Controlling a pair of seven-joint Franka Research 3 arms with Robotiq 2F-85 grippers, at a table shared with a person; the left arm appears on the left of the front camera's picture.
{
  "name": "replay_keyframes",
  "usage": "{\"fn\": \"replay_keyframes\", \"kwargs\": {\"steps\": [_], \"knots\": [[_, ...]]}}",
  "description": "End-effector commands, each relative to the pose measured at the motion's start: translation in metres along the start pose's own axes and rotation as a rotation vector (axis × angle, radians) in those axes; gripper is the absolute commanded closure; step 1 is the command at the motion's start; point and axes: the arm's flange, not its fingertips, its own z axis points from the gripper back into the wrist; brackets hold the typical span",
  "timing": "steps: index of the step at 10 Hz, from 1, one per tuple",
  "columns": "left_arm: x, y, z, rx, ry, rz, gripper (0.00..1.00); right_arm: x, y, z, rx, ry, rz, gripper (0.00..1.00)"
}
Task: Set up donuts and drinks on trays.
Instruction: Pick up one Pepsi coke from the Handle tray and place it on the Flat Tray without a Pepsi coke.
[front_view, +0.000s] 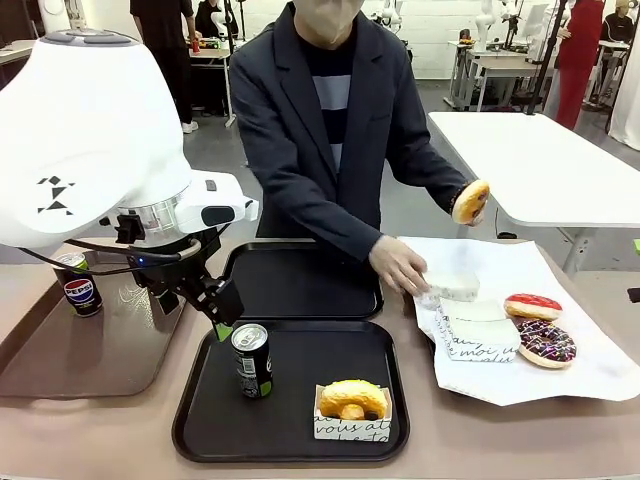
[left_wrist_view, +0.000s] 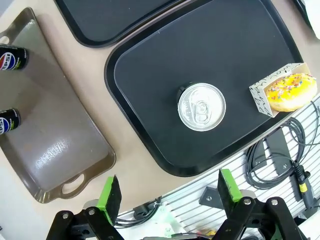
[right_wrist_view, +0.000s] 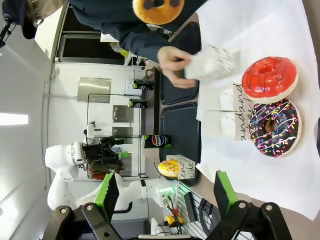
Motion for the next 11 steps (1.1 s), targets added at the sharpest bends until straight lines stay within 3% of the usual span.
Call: {"fn": "replay_keyframes", "kwargs": {"steps": [1, 4, 7, 9, 11], "knots": [[0.000, 0.000, 0.000, 0.000, 0.000, 0.000, 0.00, 0.001, 0.000, -0.001, 0.020, -0.007, 0.011, 0.00], [0.006, 0.100, 0.025, -0.021, -0.057, 0.300, 0.00, 0.001, 0.000, -0.001, 0.020, -0.007, 0.011, 0.00], [-0.001, 0.191, 0.024, 0.041, -0.025, 0.490, 0.00, 0.001, 0.000, -0.001, 0.020, -0.007, 0.011, 0.00], [-0.021, 0.230, 0.016, 0.102, 0.012, 0.534, 0.00, 0.001, 0.000, -0.001, 0.020, -0.007, 0.011, 0.00], [-0.029, 0.225, 0.015, 0.105, 0.012, 0.520, 0.00, 0.001, 0.000, -0.001, 0.020, -0.007, 0.011, 0.00]]}}
